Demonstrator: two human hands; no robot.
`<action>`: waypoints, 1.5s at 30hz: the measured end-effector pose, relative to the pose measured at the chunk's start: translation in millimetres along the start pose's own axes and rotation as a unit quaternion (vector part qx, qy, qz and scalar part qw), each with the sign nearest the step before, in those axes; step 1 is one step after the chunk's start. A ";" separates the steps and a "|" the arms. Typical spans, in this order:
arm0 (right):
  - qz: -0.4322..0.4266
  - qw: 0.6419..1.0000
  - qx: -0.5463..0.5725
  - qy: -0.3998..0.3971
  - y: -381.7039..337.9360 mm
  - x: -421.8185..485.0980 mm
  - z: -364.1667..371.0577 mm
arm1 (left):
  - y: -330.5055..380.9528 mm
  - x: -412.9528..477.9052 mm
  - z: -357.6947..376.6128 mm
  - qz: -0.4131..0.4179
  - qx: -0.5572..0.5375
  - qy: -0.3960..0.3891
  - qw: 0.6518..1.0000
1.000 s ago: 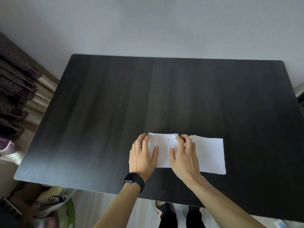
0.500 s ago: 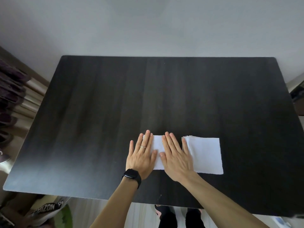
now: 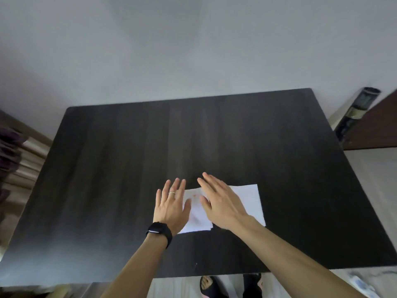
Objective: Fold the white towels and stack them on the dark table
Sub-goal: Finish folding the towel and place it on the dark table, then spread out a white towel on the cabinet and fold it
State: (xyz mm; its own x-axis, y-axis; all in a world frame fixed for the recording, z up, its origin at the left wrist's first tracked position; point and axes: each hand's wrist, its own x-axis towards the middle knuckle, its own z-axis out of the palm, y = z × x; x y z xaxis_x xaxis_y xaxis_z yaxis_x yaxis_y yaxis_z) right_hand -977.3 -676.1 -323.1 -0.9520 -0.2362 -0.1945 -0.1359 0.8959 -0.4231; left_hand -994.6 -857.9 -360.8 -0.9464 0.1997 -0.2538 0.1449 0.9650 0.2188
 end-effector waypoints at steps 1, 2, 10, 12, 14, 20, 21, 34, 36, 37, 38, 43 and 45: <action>0.011 0.999 0.023 0.031 6.8 -7.4 -23.3 | 12.3 4.3 -12.9 0.012 0.004 0.006 1.000; 0.025 0.997 0.036 0.065 16.8 -17.2 -49.7 | 30.4 10.0 -27.0 0.032 0.012 0.008 0.999; 0.235 0.925 0.036 0.295 165.2 -142.7 -261.5 | 269.9 23.3 -141.3 0.248 -0.034 0.062 0.966; 0.302 0.892 0.047 0.334 213.4 -195.7 -302.1 | 341.8 6.7 -160.6 0.301 -0.052 0.068 0.950; 0.351 0.859 0.062 0.369 256.0 -256.2 -332.8 | 410.6 -15.6 -175.4 0.359 -0.059 0.078 0.928; 0.449 0.797 0.040 0.402 353.0 -491.1 -397.4 | 631.7 -106.9 -186.2 0.487 -0.039 0.098 0.867; 0.464 0.786 0.038 0.407 364.1 -528.4 -404.2 | 665.4 -121.4 -182.6 0.499 -0.041 0.096 0.860; 0.649 0.582 -0.037 0.488 406.0 -972.5 -413.0 | 1037.4 -373.1 -92.5 0.713 -0.038 0.014 0.700; 0.688 0.529 -0.051 0.494 400.7 -1034.4 -403.6 | 1089.3 -422.2 -74.8 0.745 -0.043 -0.008 0.666; 0.695 0.518 -0.056 0.495 398.4 -1052.6 -401.7 | 1104.5 -436.2 -70.2 0.752 -0.046 -0.012 0.657; 0.700 0.512 -0.057 0.495 394.9 -1067.1 -401.3 | 1117.5 -448.6 -67.7 0.756 -0.052 -0.016 0.652; 0.762 0.416 -0.076 0.490 400.5 -1178.5 -389.5 | 1224.8 -549.3 -27.9 0.816 -0.058 -0.046 0.573; 0.785 0.384 -0.079 0.479 408.5 -1217.0 -387.3 | 1267.1 -584.8 -13.2 0.836 -0.062 -0.048 0.542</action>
State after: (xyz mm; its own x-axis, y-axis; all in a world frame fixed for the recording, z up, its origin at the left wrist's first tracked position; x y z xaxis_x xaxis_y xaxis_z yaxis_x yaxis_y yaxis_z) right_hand 19.6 123.1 83.5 0.4524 0.8214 0.3475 0.8695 -0.3195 -0.3767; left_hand -261.3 245.8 77.3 0.5000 0.7920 0.3503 0.7515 -0.5978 0.2791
